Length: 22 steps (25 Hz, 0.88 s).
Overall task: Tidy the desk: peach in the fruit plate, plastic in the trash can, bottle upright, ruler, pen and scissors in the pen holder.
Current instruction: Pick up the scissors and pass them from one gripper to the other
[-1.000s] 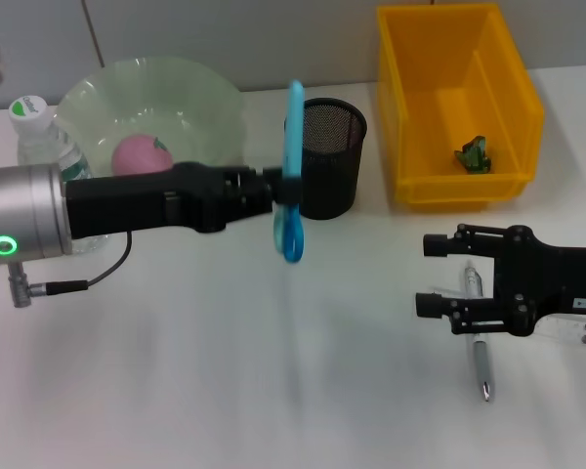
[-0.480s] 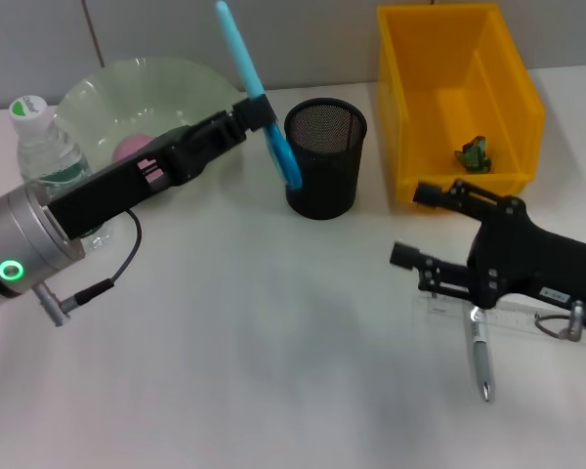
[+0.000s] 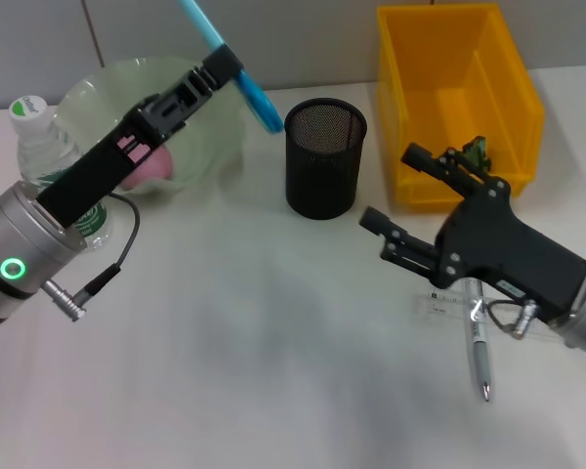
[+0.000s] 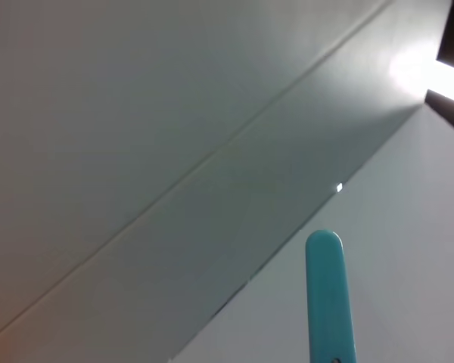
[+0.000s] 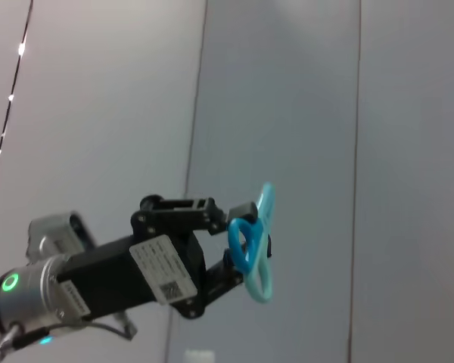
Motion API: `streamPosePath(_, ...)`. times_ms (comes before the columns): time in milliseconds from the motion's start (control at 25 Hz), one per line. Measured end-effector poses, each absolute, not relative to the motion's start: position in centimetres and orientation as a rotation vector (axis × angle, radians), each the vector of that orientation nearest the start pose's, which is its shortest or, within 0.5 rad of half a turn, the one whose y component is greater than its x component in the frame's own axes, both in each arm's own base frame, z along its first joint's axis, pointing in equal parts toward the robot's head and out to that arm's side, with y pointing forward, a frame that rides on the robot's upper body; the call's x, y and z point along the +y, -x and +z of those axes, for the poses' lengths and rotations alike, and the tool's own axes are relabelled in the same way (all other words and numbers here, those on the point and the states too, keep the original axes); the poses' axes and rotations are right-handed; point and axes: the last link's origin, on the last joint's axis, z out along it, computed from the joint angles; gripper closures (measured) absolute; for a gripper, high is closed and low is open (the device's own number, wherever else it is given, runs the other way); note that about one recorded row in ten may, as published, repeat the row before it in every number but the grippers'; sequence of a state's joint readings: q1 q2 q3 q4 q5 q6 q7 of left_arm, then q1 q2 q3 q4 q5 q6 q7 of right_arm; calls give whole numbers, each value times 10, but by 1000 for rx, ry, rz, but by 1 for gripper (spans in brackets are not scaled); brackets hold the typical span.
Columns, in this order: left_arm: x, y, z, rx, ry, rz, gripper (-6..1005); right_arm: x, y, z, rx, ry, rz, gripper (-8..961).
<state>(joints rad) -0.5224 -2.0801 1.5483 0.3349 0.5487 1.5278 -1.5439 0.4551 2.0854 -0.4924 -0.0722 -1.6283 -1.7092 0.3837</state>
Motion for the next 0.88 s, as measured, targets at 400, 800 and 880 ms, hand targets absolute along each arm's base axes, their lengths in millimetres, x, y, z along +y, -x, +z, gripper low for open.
streamPosePath(400,335,189,-37,-1342,2067,-1840,749,282,-233,-52,-25,2043,1159,161)
streamPosePath(800,337,183,-40,-1381,2009,-1881,749,297,-211,-54,-69,1990,1195,162)
streamPosePath(880,336,182,-40,-1382,2010,-1886,749,300,-207,-55,-79,1994,1202,162)
